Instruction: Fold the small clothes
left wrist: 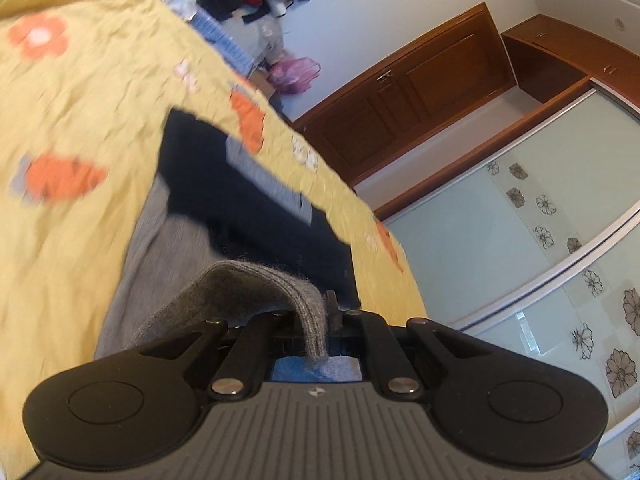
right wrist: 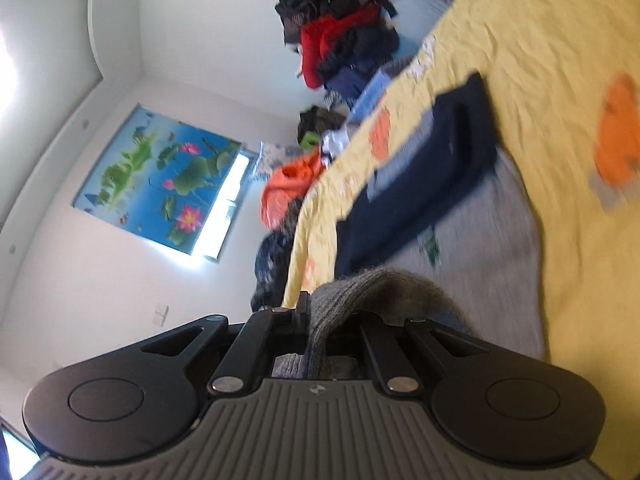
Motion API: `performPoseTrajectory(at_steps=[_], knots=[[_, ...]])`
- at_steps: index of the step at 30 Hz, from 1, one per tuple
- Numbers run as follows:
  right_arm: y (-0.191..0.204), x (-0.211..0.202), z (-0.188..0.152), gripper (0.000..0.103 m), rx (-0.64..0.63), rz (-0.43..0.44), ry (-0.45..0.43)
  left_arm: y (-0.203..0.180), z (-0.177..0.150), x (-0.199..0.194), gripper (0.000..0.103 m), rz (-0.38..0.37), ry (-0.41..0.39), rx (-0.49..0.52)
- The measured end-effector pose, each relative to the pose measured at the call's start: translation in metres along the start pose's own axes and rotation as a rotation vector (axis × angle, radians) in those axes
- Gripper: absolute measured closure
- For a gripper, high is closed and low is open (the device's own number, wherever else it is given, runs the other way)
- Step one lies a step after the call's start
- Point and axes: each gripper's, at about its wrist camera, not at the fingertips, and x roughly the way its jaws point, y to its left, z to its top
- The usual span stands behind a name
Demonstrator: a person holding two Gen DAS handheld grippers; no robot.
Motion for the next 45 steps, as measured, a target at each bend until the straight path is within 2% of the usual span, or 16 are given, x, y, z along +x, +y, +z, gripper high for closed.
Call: performPoseTrajectory(at_steps=[8, 14, 18, 20, 21, 22, 23, 24, 25, 26, 27, 28, 31, 35, 41, 45], knots=[[-0.033, 0.08, 0.1, 0.09, 0.03, 0.02, -0.076, 0.012, 0.091, 0.077, 0.098, 0.038, -0.052, 0.023], [-0.073, 0.132, 0.162, 0.09, 0.061, -0.044, -0.099, 0.036, 0.147, 0.134, 0.098, 0.093, -0.093, 0.026], [-0.105, 0.161, 0.187, 0.09, 0.094, -0.112, -0.098, 0.06, 0.169, 0.174, 0.097, 0.183, -0.096, 0.019], [-0.123, 0.172, 0.191, 0.082, 0.12, -0.129, -0.103, 0.073, 0.175, 0.191, 0.094, 0.241, -0.08, 0.002], [-0.13, 0.176, 0.191, 0.07, 0.135, -0.155, -0.111, 0.081, 0.179, 0.198, 0.093, 0.253, -0.056, -0.029], [-0.136, 0.18, 0.191, 0.059, 0.151, -0.185, -0.114, 0.087, 0.182, 0.201, 0.088, 0.253, -0.045, -0.063], [-0.139, 0.181, 0.191, 0.034, 0.167, -0.209, -0.122, 0.093, 0.185, 0.201, 0.075, 0.245, -0.054, -0.104], [-0.139, 0.179, 0.188, 0.029, 0.172, -0.214, -0.148, 0.095, 0.186, 0.196, 0.066, 0.225, -0.077, -0.133], [-0.136, 0.174, 0.186, 0.029, 0.164, -0.191, -0.18, 0.096, 0.186, 0.188, 0.037, 0.196, -0.107, -0.14], [-0.131, 0.167, 0.184, 0.028, 0.156, -0.166, -0.207, 0.094, 0.185, 0.177, 0.007, 0.18, -0.143, -0.136], [-0.127, 0.161, 0.181, 0.027, 0.15, -0.152, -0.224, 0.091, 0.182, 0.164, 0.0, 0.188, -0.189, -0.135], [-0.12, 0.152, 0.177, 0.027, 0.143, -0.152, -0.232, 0.088, 0.177, 0.149, 0.0, 0.21, -0.233, -0.138], [-0.098, 0.124, 0.154, 0.027, 0.085, -0.149, -0.22, 0.081, 0.153, 0.109, 0.0, 0.261, -0.278, -0.154], [-0.081, 0.077, 0.1, 0.026, 0.032, -0.189, -0.209, 0.078, 0.094, 0.061, 0.0, 0.273, -0.311, -0.182], [-0.09, 0.027, 0.015, 0.026, 0.075, -0.306, -0.173, 0.077, 0.005, 0.026, 0.0, 0.281, -0.267, -0.23], [-0.089, 0.016, -0.02, 0.028, 0.072, -0.304, -0.195, 0.081, -0.033, 0.026, 0.0, 0.27, -0.224, -0.278]])
